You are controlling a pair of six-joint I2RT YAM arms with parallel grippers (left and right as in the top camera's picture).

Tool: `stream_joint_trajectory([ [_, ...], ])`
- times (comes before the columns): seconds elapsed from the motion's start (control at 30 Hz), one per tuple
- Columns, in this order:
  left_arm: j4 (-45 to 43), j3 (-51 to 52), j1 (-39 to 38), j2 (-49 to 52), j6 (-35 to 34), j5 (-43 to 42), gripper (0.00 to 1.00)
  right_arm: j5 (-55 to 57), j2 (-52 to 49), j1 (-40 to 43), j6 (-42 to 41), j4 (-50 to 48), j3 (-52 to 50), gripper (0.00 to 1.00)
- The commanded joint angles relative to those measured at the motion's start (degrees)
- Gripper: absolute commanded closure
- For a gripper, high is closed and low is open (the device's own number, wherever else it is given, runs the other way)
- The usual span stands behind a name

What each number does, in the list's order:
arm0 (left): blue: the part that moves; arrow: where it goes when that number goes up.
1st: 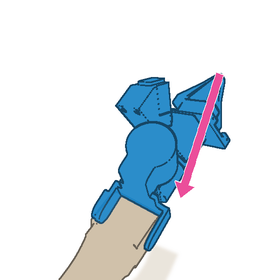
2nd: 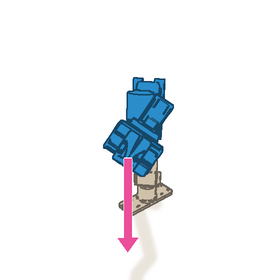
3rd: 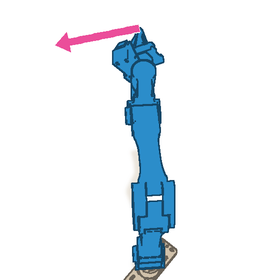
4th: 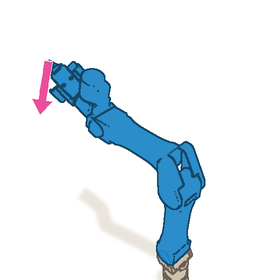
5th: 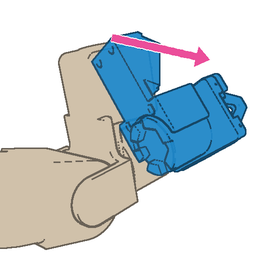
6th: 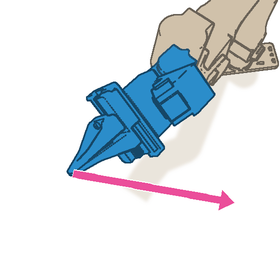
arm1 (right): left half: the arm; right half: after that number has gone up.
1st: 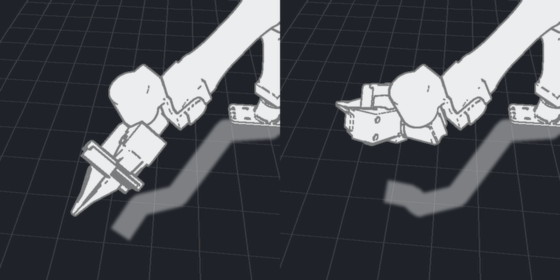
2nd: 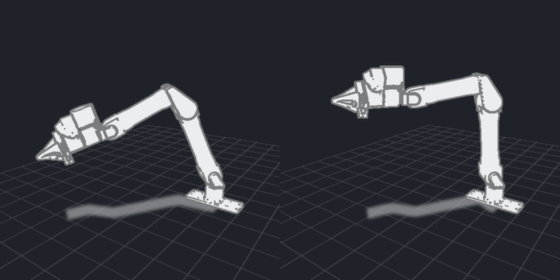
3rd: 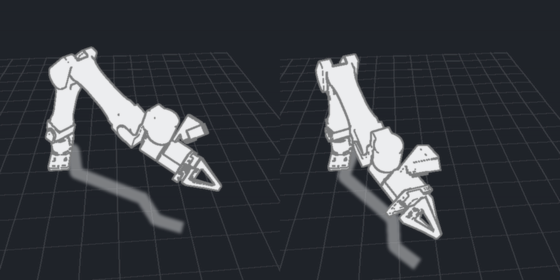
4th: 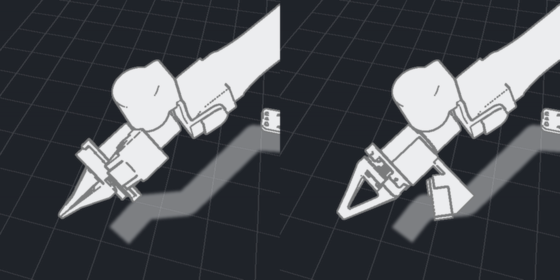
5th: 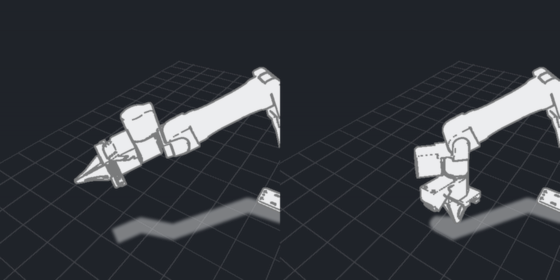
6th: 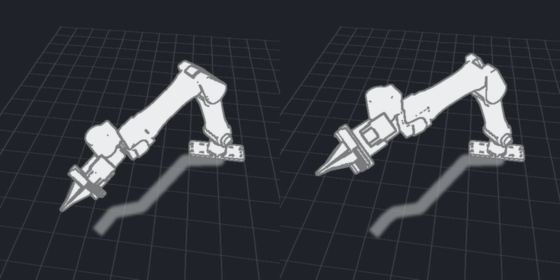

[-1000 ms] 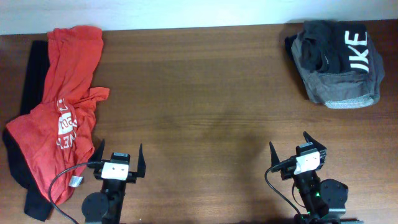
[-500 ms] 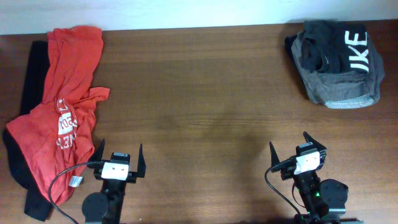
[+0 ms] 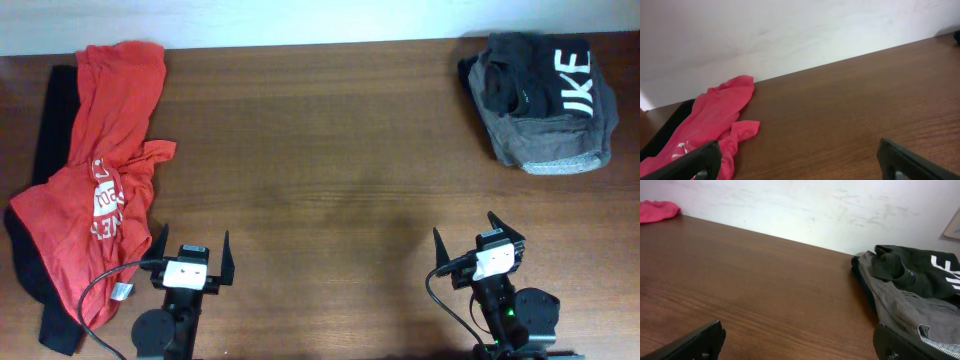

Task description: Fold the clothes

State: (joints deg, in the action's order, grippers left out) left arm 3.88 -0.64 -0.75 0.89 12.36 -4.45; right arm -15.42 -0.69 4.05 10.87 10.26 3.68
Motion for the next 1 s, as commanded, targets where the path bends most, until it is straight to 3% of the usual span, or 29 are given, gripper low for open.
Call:
stream_joint_trajectory([
  [0.0,0.5,0.1,0.3,-0.5,-0.3,0.4,0.01,0.5,0.5,-0.3,-0.4,0.2,-0.4,0.01],
  [0.97,0.5,0.1,0.3,-0.5,-0.3,0.9,0.01,2.9,0.5,-0.3,-0.2,0.2,-0.4,0.01],
])
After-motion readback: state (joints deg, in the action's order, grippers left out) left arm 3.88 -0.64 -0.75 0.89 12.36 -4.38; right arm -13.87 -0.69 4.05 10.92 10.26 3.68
